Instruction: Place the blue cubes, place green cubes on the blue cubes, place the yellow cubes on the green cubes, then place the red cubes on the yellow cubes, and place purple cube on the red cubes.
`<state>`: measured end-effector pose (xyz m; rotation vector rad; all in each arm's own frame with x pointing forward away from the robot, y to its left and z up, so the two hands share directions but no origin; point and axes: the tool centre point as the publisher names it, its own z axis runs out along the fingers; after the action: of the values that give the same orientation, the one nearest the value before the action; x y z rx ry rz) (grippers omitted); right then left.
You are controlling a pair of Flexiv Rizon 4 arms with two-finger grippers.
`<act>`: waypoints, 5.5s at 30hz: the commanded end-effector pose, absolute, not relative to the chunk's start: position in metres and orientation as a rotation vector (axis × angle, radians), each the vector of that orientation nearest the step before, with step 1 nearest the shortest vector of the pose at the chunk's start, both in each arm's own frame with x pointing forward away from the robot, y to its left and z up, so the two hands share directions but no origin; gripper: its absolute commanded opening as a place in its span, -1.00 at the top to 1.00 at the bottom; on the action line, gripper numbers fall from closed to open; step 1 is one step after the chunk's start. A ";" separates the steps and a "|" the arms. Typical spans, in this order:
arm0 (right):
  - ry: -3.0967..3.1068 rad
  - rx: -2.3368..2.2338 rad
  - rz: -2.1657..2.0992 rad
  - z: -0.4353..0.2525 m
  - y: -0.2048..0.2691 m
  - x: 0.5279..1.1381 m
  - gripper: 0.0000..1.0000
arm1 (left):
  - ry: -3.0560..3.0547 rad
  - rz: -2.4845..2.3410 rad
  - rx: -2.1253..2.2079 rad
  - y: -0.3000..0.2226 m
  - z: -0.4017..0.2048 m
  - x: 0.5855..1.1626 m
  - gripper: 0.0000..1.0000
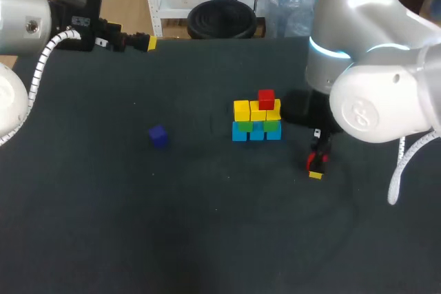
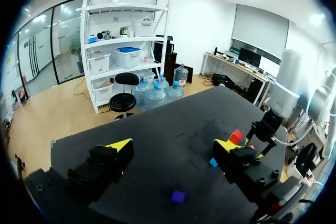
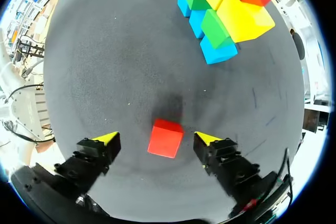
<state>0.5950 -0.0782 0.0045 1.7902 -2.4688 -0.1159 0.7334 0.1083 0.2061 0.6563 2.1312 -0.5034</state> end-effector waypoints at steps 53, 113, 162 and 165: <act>-2.249 2.182 -0.067 0.165 -0.036 0.645 1.00 | 2.125 -0.510 0.659 0.110 0.205 0.734 -1.00; -2.041 2.232 -0.233 0.127 0.054 0.689 1.00 | 2.125 -0.510 0.659 0.110 0.205 0.734 -1.00; -1.971 2.182 -0.266 0.098 0.047 0.702 1.00 | 2.125 -0.510 0.659 0.110 0.205 0.734 -1.00; -1.970 2.182 -0.268 0.098 0.047 0.702 1.00 | 2.125 -0.510 0.659 0.110 0.205 0.734 -1.00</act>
<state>0.6990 0.0467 0.0982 2.1854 -1.9725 -0.2616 0.7334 0.1083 0.2061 0.6563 2.1312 -0.5034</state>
